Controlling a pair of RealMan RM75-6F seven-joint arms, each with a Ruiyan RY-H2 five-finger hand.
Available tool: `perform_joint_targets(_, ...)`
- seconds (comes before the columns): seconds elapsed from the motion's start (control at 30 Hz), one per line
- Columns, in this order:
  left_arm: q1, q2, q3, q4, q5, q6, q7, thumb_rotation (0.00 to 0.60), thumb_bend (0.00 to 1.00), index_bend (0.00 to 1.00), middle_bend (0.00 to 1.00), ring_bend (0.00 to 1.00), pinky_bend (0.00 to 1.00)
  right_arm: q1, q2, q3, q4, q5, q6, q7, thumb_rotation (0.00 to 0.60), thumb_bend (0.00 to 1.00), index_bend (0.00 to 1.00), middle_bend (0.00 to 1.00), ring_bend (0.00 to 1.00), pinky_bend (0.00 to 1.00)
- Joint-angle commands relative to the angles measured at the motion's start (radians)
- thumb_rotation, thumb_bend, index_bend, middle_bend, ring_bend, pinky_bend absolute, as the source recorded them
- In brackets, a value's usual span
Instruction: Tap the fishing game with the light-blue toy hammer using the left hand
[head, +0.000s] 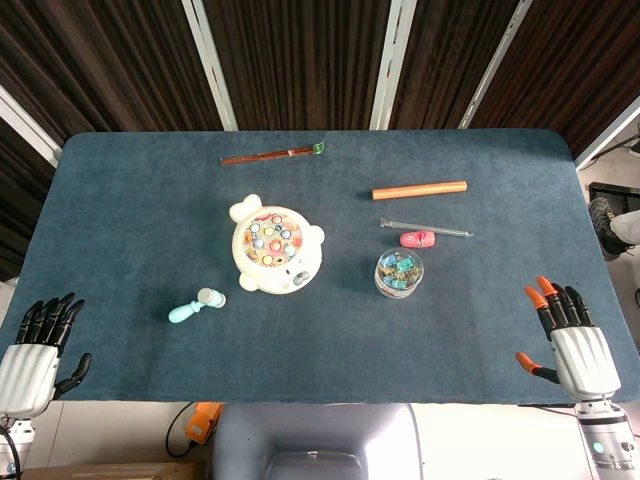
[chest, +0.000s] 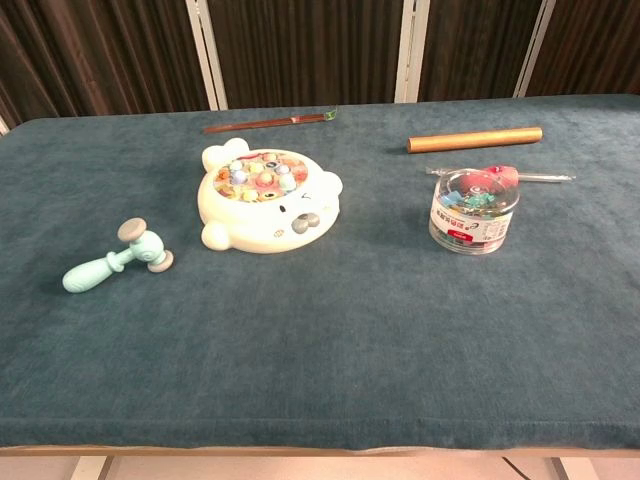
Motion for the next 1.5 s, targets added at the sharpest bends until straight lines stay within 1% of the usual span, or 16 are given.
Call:
perform_joint_targets(0.03,-0.015,-0.017,0.002,0.022,0.031,0.001,-0.038,0.600,0.37,0.06,0.04,0.01,0.05,0.000,0.001,-0.001,-0.001,0.001,-0.002,0.001,0.600,0.30,0.00,0.00,0.00,0.00)
perform_joint_targets(0.1,-0.033,-0.046,0.005,0.058,0.045,-0.014,-0.110,0.600,0.37,0.09,0.07,0.02,0.08,0.001,0.002,-0.003,-0.005,0.002,-0.007,0.001,0.600,0.30,0.00,0.00,0.00,0.00)
perform_joint_targets(0.2,-0.062,-0.095,0.004,0.091,0.028,-0.069,-0.198,0.600,0.37,0.09,0.08,0.04,0.09,0.002,0.000,-0.004,-0.007,-0.004,-0.006,0.000,0.600,0.30,0.00,0.00,0.00,0.00)
perform_joint_targets(0.27,-0.087,-0.130,-0.008,0.092,-0.009,-0.124,-0.254,0.600,0.36,0.09,0.09,0.04,0.09,0.003,-0.004,-0.006,-0.006,-0.009,-0.007,-0.004,0.600,0.30,0.00,0.00,0.00,0.00)
perform_joint_targets(0.37,-0.121,-0.159,-0.027,0.069,-0.066,-0.202,-0.294,0.600,0.36,0.09,0.10,0.06,0.11,0.005,-0.004,-0.008,-0.007,-0.009,-0.012,-0.004,0.600,0.31,0.00,0.00,0.00,0.00)
perform_joint_targets(0.5,-0.168,-0.195,-0.064,0.041,-0.156,-0.299,-0.246,0.600,0.36,0.10,0.13,0.09,0.13,0.007,0.000,-0.007,-0.007,-0.004,-0.019,0.003,0.600,0.31,0.00,0.00,0.00,0.00)
perform_joint_targets(0.6,-0.191,-0.233,-0.098,0.041,-0.228,-0.334,-0.176,0.600,0.36,0.11,0.13,0.10,0.13,0.010,0.006,-0.010,-0.010,-0.003,-0.030,0.012,0.600,0.31,0.00,0.00,0.00,0.00)
perform_joint_targets(0.73,-0.209,-0.287,-0.132,0.056,-0.304,-0.349,-0.110,0.600,0.36,0.12,0.14,0.10,0.13,0.017,0.021,-0.021,-0.018,-0.008,-0.053,0.037,0.600,0.31,0.00,0.00,0.00,0.00)
perform_joint_targets(1.0,-0.246,-0.393,-0.167,0.105,-0.416,-0.370,0.027,0.600,0.36,0.20,0.19,0.14,0.14,0.028,0.040,-0.033,-0.024,-0.023,-0.073,0.071,0.600,0.31,0.00,0.00,0.00,0.00)
perform_joint_targets(1.1,-0.258,-0.422,-0.174,0.116,-0.445,-0.376,0.063,0.600,0.36,0.23,0.21,0.15,0.15,0.030,0.046,-0.035,-0.023,-0.029,-0.074,0.088,0.600,0.30,0.00,0.00,0.00,0.00)
perform_joint_targets(1.27,-0.280,-0.459,-0.182,0.128,-0.462,-0.383,0.097,0.600,0.36,0.24,0.23,0.18,0.16,0.030,0.050,-0.037,-0.022,-0.029,-0.075,0.097,0.600,0.31,0.00,0.00,0.00,0.00)
perform_joint_targets(1.37,-0.294,-0.491,-0.194,0.155,-0.473,-0.375,0.123,0.600,0.36,0.26,0.24,0.19,0.16,0.030,0.054,-0.041,-0.023,-0.033,-0.075,0.103,0.600,0.31,0.00,0.00,0.00,0.00)
perform_joint_targets(1.5,-0.311,-0.530,-0.200,0.194,-0.491,-0.375,0.158,0.600,0.35,0.28,0.28,0.22,0.17,0.031,0.059,-0.045,-0.023,-0.039,-0.076,0.115,0.600,0.31,0.00,0.00,0.00,0.00)
